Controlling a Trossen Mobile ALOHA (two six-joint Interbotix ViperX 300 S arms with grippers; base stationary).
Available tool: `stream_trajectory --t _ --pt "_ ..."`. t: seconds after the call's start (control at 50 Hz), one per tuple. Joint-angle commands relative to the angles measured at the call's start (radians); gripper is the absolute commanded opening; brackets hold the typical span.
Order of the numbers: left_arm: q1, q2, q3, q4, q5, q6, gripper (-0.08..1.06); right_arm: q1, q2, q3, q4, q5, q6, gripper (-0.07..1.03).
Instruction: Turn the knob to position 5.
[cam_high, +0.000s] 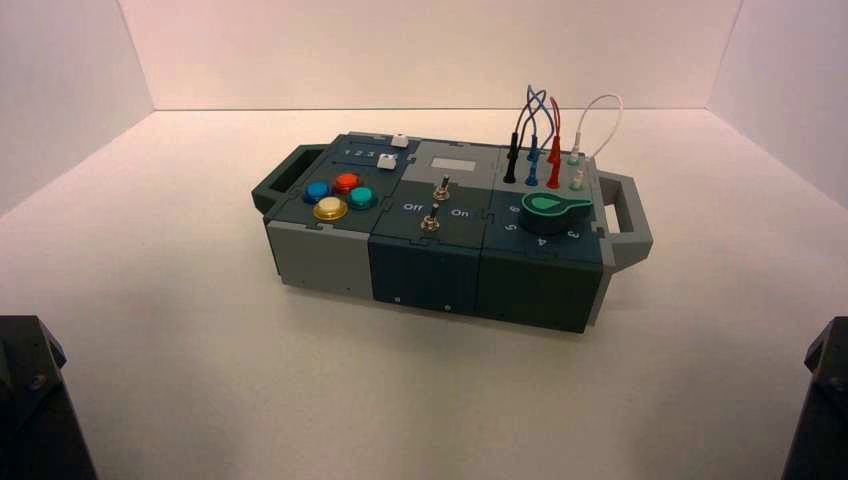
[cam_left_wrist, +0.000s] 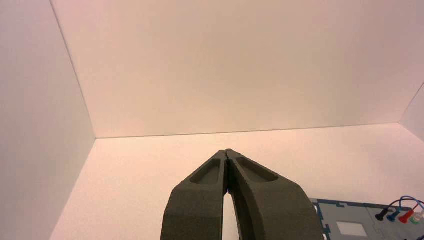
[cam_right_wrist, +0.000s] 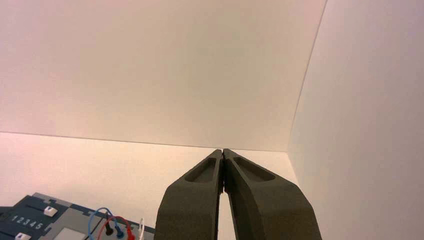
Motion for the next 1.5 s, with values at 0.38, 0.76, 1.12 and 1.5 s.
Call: stream_trajectory --t 0.38,0.76,1.12,1.5 --pt "-0.037 0.017 -0.02 0.003 0.005 0.015 -0.03 0.003 0.021 -0.014 0.009 -0.003 0.002 -0.02" --pt "-0.318 0.287 -0.067 0.005 0.029 0.106 -0.03 0.018 0.055 -0.026 0.023 0.026 0.002 -0.02" --pt "-0.471 0.445 -0.224 0.002 0.196 0.227 -0.03 0.018 0.077 -0.04 0.038 0.058 0.0 -0.02" --pt "-0.595 0.607 -0.229 -0.046 0.213 0.25 -0.03 0.017 0.126 -0.054 0.048 0.067 0.0 -0.02"
